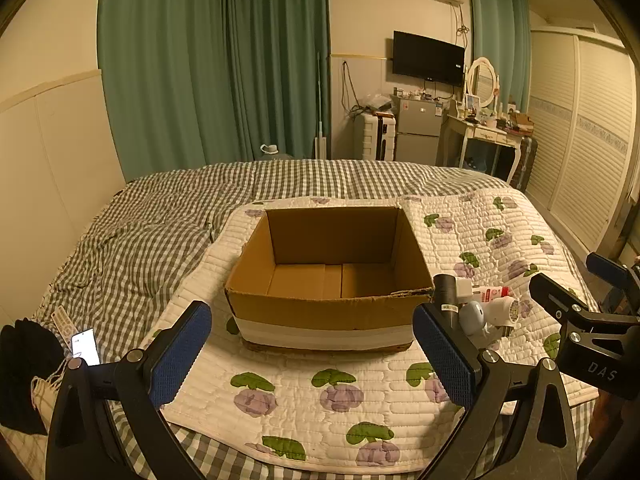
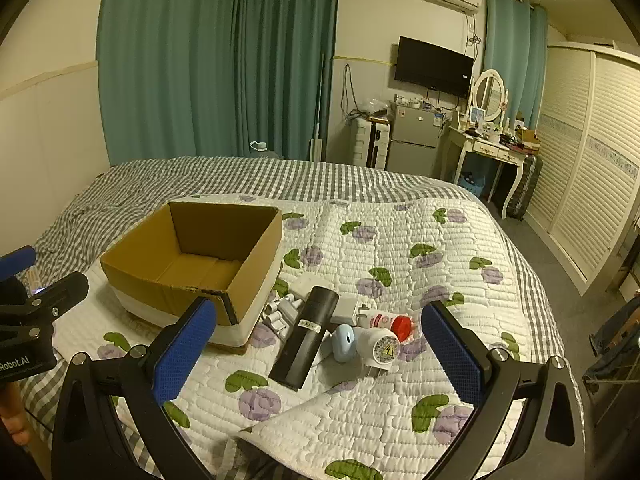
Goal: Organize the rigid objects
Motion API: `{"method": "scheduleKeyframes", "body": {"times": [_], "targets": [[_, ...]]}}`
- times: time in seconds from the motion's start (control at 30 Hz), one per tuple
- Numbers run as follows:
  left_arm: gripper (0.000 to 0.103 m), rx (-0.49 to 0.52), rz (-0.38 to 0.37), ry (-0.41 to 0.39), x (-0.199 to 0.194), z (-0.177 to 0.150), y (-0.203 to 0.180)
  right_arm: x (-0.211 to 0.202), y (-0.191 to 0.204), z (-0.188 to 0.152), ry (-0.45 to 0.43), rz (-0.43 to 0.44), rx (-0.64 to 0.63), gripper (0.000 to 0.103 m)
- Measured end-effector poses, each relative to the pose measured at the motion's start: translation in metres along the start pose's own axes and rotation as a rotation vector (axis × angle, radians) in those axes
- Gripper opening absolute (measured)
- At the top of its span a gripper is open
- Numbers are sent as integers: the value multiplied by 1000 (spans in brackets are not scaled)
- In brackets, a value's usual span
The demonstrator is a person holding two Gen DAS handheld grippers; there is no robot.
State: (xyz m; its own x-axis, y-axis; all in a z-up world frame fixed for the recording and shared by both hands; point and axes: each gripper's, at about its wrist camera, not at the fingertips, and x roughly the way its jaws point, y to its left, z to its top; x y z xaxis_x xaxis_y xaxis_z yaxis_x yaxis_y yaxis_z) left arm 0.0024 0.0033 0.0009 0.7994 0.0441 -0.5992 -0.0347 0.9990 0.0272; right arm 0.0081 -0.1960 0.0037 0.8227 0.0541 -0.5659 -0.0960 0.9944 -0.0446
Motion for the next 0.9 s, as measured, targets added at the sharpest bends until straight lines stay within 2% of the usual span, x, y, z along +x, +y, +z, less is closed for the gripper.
{"method": "scheduleKeyframes", "body": {"times": [0.9], "targets": [[103, 14, 6, 6, 1, -2, -2, 2, 3, 0, 4, 3, -2, 103]]}}
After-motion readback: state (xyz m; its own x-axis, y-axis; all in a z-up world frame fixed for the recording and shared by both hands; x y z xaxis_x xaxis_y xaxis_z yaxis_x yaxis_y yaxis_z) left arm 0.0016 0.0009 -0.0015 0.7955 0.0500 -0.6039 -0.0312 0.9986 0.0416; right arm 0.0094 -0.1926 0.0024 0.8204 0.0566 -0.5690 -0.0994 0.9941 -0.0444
